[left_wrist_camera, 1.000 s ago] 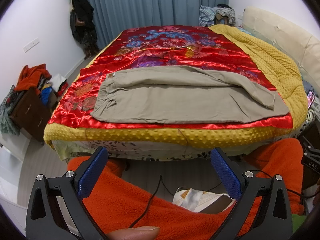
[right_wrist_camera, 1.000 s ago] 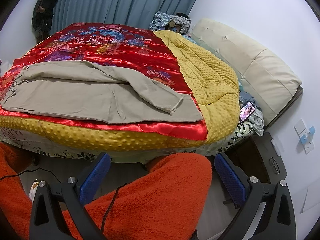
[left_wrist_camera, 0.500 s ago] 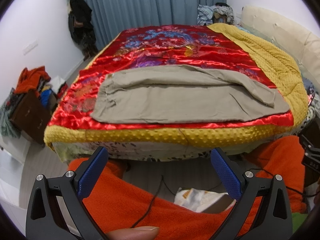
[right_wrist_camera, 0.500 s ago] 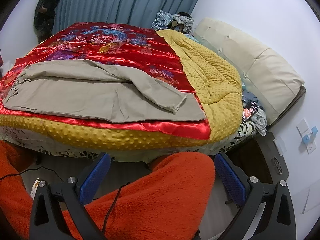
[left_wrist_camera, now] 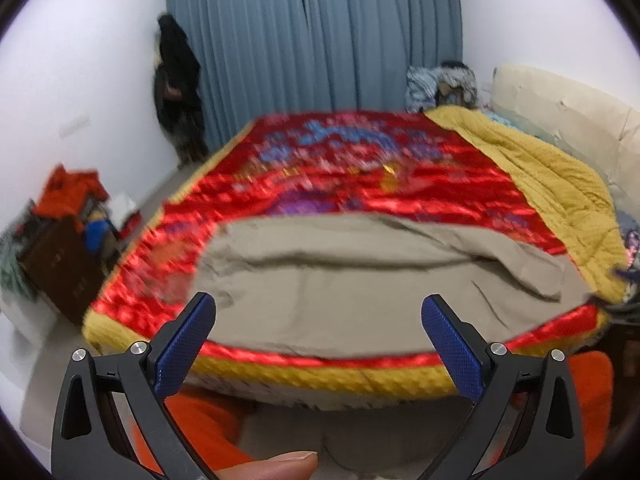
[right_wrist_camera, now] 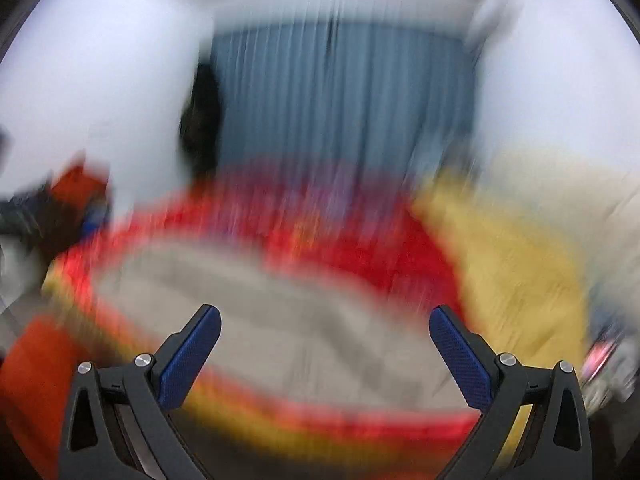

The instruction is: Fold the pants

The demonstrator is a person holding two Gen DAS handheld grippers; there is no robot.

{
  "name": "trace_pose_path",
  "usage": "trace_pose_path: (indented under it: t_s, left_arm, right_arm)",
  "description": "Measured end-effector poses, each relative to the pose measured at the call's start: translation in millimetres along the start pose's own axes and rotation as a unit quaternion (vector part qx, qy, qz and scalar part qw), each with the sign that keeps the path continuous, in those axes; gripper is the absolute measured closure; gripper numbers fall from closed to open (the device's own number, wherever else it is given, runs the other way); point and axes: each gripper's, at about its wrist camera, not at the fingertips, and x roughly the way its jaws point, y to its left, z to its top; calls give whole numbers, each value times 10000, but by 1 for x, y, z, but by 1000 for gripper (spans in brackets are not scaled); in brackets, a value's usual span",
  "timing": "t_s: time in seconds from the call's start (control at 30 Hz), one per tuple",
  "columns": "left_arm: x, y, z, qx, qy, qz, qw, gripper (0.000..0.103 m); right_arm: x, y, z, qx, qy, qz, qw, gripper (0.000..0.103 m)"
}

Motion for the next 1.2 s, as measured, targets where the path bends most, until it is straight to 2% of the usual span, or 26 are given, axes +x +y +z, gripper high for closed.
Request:
trace_pose_path:
  t_s: [0.03, 0.07, 0.13, 0.3, 0.37, 0.4, 0.47, 0.5, 0.53, 0.57, 0.63, 0.73, 0.83, 0.9, 0.93, 0.97, 1.03, 1.1, 1.17, 1.2]
  left_arm:
    - [5, -3, -6, 47, 128, -60, 9999, 0]
    - [10, -7, -12, 130, 243, -69, 9996, 0]
    - [22, -12, -26, 302, 489, 26, 9983, 0]
    - [56, -11, -48, 290, 1158, 166, 9927, 0]
    - [64, -10, -49, 254, 1280, 214, 9912, 0]
    - [67, -9, -50, 246, 1324, 244, 9906, 0]
    - [72, -8, -50, 221, 1409, 299, 9893, 0]
    - [76, -6, -50, 200, 1464, 316, 9885, 0]
    - [78, -5, -51, 186, 1499, 327, 9880, 0]
    - [81, -4, -52, 165, 1545, 339, 9873, 0]
    - [89, -2, -54, 138, 1632, 364, 9858, 0]
    - [106, -5, -62, 161, 1860, 365, 9817, 0]
    - [129, -18, -68, 332, 2178, 307, 9749, 0]
    - [136, -28, -67, 454, 2245, 233, 9731, 0]
    - [139, -34, -65, 521, 2259, 183, 9726, 0]
    - [141, -40, -62, 579, 2252, 128, 9725, 0]
    - [142, -46, -56, 612, 2210, 61, 9733, 0]
    - [144, -49, -46, 591, 2128, 14, 9753, 0]
    - [146, -47, -38, 550, 2050, 34, 9772, 0]
    - [148, -44, -34, 525, 2011, 64, 9781, 0]
  right_arm:
    - [19, -8, -6, 31, 194, -21, 9998, 15]
    - [42, -16, -15, 30, 418, -12, 9991, 19]
    - [81, -24, -24, -157, 817, -183, 9964, 25]
    - [143, -19, -11, -1035, 961, -448, 9890, 26]
    - [176, -16, -4, -1208, 1099, -550, 9850, 33]
    - [193, -17, 0, -1249, 1200, -683, 9825, 39]
    - [227, -34, 3, -1159, 1510, -850, 9780, 50]
    - [235, -44, 0, -1103, 1633, -849, 9767, 70]
    - [241, -51, 1, -1023, 1732, -848, 9759, 97]
    - [240, -57, 7, -966, 1645, -971, 9768, 100]
    - [214, -58, 17, -972, 1260, -1159, 9804, 100]
    - [180, -40, 23, -1568, 1067, -988, 9769, 100]
    - [162, -13, 6, -2519, 1442, -494, 9557, 100]
    - [162, -7, 3, -2884, 1561, -401, 9439, 100]
    - [163, -7, 5, -2945, 1572, -391, 9418, 100]
    - [167, -11, 13, -2952, 1576, -369, 9416, 100]
    - [181, -36, 47, -2715, 1518, -498, 9491, 100]
    - [197, -72, 95, -2247, 1262, -910, 9619, 100]
    - [213, -125, 148, -1605, 989, -1506, 9705, 97]
    - [221, -151, 168, -1269, 923, -1814, 9708, 71]
